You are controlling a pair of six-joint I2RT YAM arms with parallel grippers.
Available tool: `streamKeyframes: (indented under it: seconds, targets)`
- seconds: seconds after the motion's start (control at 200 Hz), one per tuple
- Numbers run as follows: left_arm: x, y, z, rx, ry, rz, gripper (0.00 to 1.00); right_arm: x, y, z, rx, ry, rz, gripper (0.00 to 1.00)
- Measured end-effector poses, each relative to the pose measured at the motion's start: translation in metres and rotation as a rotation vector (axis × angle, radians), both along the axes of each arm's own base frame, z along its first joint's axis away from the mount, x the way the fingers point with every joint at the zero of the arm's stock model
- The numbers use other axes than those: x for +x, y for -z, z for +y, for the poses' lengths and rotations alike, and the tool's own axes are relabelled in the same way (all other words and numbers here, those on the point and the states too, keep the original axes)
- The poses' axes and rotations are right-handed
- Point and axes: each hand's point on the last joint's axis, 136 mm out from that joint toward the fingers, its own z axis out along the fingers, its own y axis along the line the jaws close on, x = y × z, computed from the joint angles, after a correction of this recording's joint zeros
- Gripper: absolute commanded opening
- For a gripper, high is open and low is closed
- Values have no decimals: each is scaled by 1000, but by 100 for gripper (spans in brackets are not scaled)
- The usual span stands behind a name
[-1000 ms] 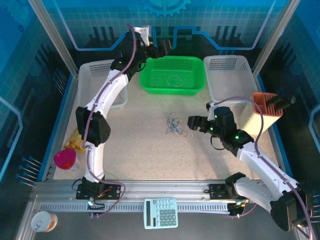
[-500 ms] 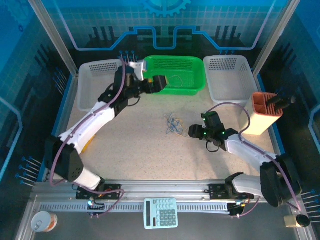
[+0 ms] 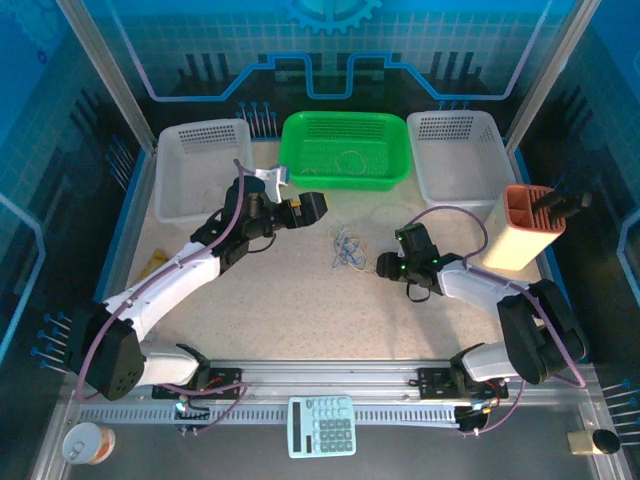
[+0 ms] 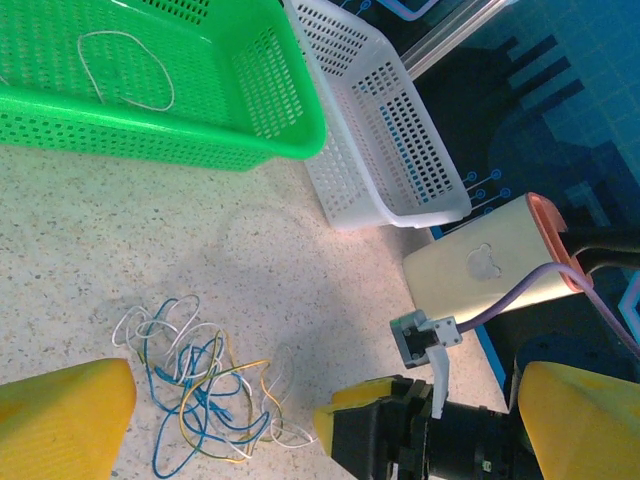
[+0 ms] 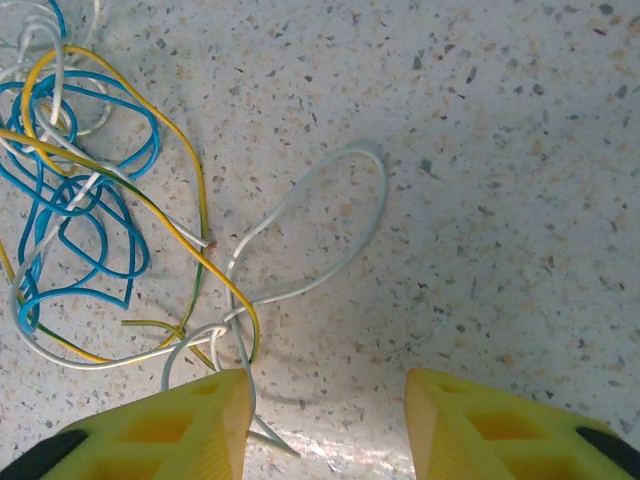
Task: Untangle the cables
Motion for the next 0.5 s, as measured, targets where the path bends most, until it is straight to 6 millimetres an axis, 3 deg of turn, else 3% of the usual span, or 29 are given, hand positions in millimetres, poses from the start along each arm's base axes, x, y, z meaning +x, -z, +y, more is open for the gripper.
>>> streamKeyframes:
  seconds: [0.225, 0.4, 0.495]
  targets:
    - [-2, -3, -5, -8, 14, -12, 99, 7, 1, 2, -15, -13, -4, 29]
    - [-4, -6, -10, -21, 22, -18, 99, 12, 3, 4, -28, -27, -2, 0]
    - [-4, -7, -11, -28, 23, -16, 99, 14, 1, 5, -30, -36, -12, 0]
